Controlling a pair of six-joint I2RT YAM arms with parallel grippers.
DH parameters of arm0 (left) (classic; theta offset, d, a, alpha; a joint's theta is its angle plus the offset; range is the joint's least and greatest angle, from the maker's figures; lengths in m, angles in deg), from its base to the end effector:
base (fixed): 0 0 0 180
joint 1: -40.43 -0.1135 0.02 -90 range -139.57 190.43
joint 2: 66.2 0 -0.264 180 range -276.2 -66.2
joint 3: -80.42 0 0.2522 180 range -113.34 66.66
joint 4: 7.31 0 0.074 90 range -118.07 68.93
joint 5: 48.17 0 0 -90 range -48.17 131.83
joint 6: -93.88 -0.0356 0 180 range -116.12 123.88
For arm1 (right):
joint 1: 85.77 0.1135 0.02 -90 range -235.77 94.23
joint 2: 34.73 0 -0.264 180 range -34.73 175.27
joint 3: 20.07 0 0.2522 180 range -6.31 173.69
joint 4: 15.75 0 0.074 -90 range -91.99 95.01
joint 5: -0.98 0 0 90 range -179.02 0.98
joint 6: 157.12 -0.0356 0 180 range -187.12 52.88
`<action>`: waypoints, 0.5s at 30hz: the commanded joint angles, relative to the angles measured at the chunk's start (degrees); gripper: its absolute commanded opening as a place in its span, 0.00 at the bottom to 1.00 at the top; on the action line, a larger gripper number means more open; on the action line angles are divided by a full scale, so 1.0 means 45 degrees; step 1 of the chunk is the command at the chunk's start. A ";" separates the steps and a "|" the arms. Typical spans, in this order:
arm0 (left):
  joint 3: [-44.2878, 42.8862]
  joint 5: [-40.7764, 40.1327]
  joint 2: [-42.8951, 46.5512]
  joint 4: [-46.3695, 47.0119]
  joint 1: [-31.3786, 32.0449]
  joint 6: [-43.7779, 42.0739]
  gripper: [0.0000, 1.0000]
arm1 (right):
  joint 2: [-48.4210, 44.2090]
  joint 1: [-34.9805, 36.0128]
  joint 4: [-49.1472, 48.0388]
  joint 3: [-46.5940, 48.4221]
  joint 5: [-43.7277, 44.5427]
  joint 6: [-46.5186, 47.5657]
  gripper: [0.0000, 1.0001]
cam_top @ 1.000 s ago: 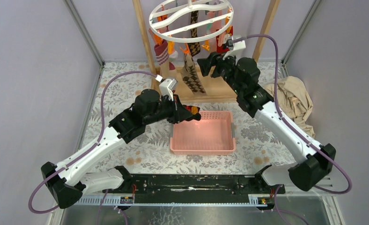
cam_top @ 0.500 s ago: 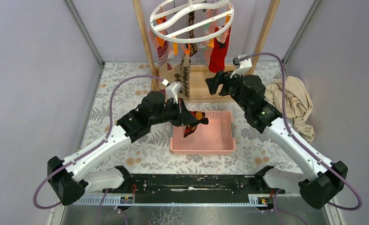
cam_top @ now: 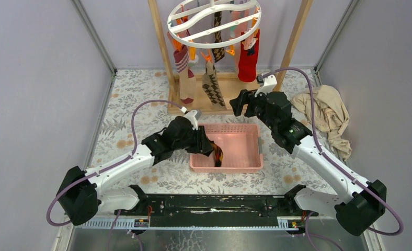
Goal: Remove the socks clipped to the hanger
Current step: Place the sock in the bin.
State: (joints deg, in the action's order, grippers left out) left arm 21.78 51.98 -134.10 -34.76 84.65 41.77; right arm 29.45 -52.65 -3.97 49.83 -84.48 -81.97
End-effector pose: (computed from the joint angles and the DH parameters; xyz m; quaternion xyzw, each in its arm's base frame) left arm 0.1798 -0.1837 0.2523 0.0888 0.8868 -0.3530 0.2849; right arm 0.2233 0.1423 0.3647 -0.0918 0.7377 0.2447 0.6225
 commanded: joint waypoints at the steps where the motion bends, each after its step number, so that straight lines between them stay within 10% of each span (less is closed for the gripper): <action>1: 0.0395 -0.0908 0.0019 0.0527 -0.0070 -0.0077 0.49 | -0.0073 0.0095 -0.0508 -0.0101 -0.0599 -0.0317 0.81; 15: -0.0061 -0.1588 0.2212 -0.0660 -0.0080 -0.0467 0.77 | 0.1433 0.0092 -0.0636 0.0178 -0.1404 -0.0783 0.81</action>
State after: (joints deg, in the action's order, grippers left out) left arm 23.29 47.50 -128.00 -36.27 84.63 41.05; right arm 33.62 -52.65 -4.34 48.41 -88.26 -83.96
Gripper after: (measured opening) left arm 0.750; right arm 0.808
